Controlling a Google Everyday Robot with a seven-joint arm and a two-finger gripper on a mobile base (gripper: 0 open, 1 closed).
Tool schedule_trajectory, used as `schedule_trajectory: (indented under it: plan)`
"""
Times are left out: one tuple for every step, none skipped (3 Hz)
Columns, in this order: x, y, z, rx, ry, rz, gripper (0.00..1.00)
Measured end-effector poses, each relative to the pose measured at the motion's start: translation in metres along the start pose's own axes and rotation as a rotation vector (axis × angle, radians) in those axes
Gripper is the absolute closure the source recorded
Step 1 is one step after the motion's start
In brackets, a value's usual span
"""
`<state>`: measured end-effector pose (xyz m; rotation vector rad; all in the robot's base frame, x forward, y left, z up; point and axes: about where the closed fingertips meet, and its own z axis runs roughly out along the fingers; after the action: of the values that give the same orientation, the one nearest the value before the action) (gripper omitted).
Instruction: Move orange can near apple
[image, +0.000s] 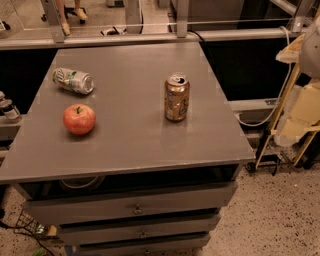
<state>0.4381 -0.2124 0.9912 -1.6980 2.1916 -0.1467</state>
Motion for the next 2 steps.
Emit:
schedule_trajectory:
  plan:
    - [0.0,0.0,0.0,0.0,0.0,0.0,0.0]
    - [-0.038,0.002,-0.014,0.032,-0.099,0.06,0.0]
